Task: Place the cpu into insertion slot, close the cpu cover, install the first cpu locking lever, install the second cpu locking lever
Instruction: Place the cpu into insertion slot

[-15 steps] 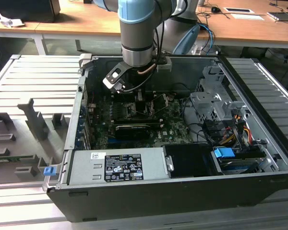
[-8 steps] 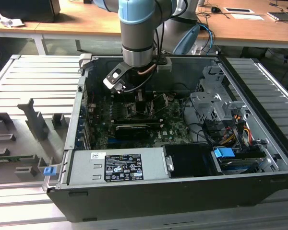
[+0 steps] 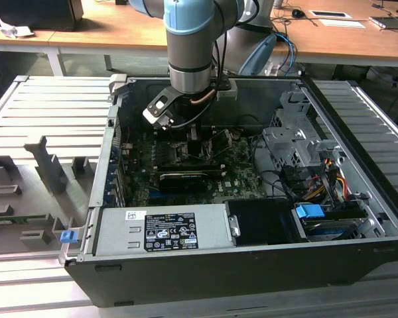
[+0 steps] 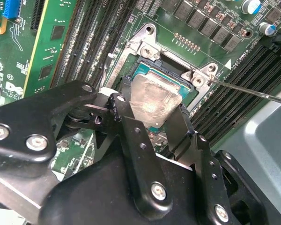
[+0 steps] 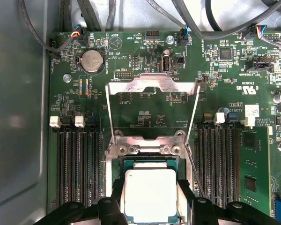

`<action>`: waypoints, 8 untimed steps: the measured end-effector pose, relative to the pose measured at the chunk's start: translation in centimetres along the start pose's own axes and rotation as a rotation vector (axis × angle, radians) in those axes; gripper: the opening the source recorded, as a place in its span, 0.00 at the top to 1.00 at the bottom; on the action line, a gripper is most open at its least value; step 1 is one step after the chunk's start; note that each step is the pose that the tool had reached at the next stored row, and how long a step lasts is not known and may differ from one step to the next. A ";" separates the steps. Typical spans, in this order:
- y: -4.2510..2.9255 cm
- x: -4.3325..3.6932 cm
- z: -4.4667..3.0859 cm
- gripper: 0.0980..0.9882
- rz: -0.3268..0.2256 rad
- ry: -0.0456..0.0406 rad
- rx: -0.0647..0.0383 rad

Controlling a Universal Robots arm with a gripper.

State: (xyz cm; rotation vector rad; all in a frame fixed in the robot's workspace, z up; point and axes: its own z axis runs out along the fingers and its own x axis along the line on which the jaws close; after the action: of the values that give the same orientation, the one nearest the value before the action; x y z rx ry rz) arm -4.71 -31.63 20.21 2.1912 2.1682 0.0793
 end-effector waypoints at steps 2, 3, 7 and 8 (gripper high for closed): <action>0.00 0.00 0.03 0.50 0.000 0.0000 0.000; 0.00 0.00 0.04 0.50 0.000 0.0000 0.000; 0.00 0.01 0.04 0.43 0.000 0.0001 0.000; 0.00 0.01 -0.01 0.43 0.000 0.0000 0.000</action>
State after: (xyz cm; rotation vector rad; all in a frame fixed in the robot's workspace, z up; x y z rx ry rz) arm -4.71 -31.63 20.22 2.1912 2.1681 0.0795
